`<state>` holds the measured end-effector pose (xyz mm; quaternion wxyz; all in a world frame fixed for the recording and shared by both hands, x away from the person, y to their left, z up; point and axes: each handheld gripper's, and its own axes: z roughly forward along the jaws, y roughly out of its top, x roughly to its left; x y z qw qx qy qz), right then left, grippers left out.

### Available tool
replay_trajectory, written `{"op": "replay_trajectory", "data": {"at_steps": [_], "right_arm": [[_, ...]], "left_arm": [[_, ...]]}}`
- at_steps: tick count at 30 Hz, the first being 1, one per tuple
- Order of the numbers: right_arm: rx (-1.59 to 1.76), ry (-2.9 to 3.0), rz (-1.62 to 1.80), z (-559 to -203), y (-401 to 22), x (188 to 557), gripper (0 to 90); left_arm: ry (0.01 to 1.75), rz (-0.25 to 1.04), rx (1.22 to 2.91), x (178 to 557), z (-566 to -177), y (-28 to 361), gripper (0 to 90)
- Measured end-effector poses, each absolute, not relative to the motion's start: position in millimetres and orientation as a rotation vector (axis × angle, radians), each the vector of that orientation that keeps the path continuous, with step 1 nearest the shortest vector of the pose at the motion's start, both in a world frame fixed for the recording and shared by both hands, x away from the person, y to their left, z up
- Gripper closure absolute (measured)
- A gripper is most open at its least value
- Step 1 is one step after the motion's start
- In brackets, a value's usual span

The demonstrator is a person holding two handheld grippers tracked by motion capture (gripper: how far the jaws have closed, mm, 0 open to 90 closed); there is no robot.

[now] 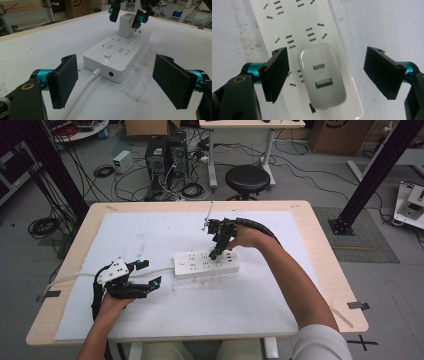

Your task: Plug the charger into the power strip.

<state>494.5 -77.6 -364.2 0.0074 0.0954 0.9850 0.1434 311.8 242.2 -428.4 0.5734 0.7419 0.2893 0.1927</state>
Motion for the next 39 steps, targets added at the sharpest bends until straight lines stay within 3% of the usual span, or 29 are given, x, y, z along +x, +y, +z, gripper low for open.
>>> {"op": "replay_trajectory", "data": {"at_steps": [8, 17, 26, 39], "right_arm": [[0.374, 2.956, 0.609, -343, -89, 487, 21.0], [0.369, 2.905, 0.658, -330, -104, 473, 11.7], [0.543, 2.753, 0.749, -325, -157, 447, 11.8], [0.863, 2.480, 1.014, -344, -238, 390, 12.0]], "left_arm": [[0.674, 0.456, 1.740, 310, -427, 242, 20.4], [0.668, 0.452, 1.744, 310, -426, 240, 20.4], [0.666, 0.463, 1.728, 310, -425, 240, 20.4], [0.636, 0.468, 1.699, 310, -420, 236, 20.4]]}}
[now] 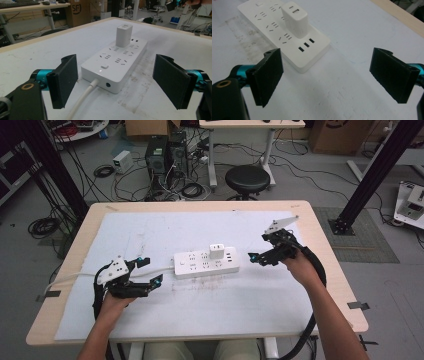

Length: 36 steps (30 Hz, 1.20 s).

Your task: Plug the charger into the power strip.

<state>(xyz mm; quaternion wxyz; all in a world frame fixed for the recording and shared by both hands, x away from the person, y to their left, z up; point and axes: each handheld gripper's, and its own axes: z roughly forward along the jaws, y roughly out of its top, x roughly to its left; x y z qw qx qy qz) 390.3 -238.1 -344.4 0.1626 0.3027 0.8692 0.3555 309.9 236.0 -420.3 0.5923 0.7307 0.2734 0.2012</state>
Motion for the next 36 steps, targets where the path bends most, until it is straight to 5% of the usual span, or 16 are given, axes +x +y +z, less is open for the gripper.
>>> {"op": "replay_trajectory", "data": {"at_steps": [13, 36], "right_arm": [[0.997, 2.349, 1.208, -379, -274, 353, 12.0], [1.029, 2.229, 1.201, -404, -286, 339, 12.0]], "left_arm": [[0.616, 0.463, 1.701, 309, -419, 233, 20.4], [0.622, 0.466, 1.698, 308, -420, 232, 20.4]]}}
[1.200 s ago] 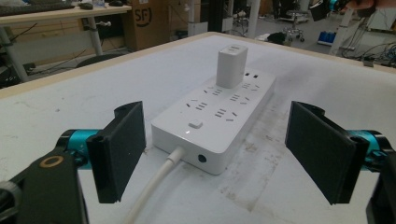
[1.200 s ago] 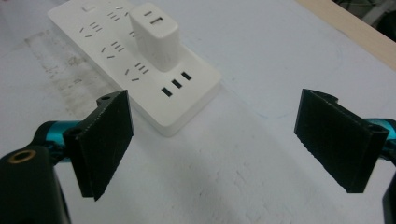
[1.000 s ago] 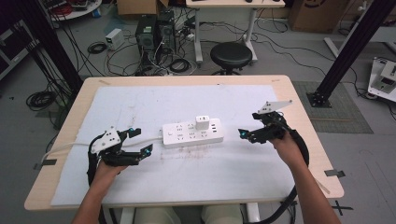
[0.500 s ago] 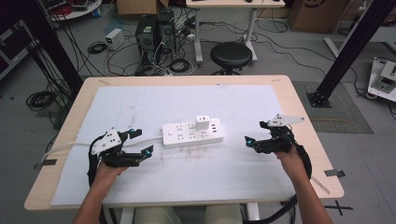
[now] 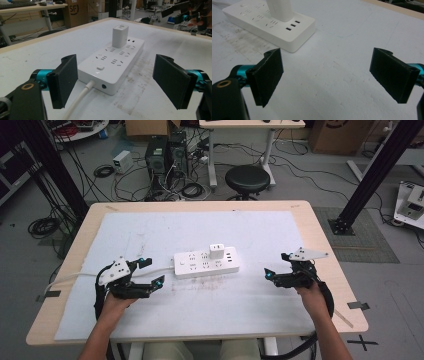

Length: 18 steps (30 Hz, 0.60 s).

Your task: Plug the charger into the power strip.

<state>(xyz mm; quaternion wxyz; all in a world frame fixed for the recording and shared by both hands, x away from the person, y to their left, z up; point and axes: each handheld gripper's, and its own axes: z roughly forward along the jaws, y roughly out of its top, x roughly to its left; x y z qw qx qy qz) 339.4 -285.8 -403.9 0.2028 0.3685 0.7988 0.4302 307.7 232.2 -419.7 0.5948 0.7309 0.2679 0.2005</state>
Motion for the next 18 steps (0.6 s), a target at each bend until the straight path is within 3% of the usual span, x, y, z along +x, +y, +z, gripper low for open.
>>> {"op": "replay_trajectory", "data": {"at_steps": [18], "right_arm": [[1.047, 2.230, 1.224, -411.4, -286.6, 334.4, 12.0]], "left_arm": [[0.616, 0.477, 1.696, 304.4, -419.1, 230.6, 20.4]]}}
